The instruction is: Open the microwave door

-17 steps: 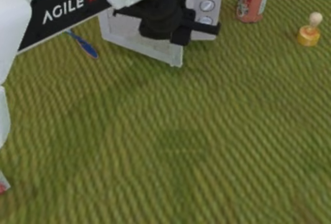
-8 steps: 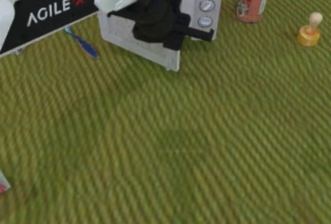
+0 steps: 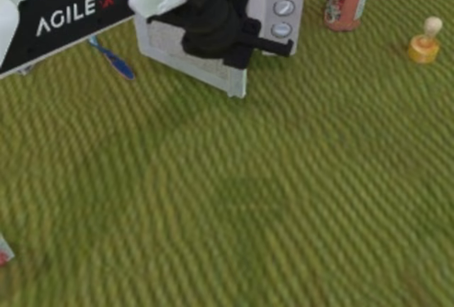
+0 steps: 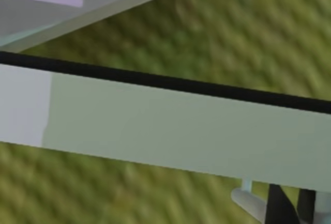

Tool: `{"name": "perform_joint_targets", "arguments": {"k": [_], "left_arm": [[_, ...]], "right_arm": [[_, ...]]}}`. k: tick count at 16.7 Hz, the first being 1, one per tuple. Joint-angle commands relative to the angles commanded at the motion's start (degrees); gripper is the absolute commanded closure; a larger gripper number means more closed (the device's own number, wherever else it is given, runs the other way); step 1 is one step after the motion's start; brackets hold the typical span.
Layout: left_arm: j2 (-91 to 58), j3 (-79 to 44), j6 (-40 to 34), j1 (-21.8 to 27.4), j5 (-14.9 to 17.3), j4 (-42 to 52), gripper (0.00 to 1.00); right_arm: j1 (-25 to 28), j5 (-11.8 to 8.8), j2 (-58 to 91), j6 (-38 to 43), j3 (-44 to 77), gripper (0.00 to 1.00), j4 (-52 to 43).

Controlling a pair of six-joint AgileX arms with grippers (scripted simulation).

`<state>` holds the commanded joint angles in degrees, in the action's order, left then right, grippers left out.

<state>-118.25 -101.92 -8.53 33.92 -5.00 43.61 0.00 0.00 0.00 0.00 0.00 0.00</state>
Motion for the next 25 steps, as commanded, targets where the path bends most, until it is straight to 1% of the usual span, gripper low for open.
{"name": "perform_joint_targets", "arguments": {"k": [12, 15, 21, 25], "left_arm": [[0.0, 0.0, 0.0, 0.0, 0.0, 0.0, 1.0], [0.5, 1.0, 0.6, 0.1, 0.8, -0.4, 1.0], [4.8, 7.1, 7.3, -1.9, 4.2, -2.6, 1.0], [4.9, 7.2, 7.4, -1.9, 4.3, -2.6, 1.0]], "right_arm": [[0.0, 0.0, 0.0, 0.0, 0.0, 0.0, 0.0], [0.0, 0.0, 0.0, 0.0, 0.0, 0.0, 0.0], [0.0, 0.0, 0.0, 0.0, 0.0, 0.0, 0.0], [0.0, 0.0, 0.0, 0.0, 0.0, 0.0, 0.0]]}}
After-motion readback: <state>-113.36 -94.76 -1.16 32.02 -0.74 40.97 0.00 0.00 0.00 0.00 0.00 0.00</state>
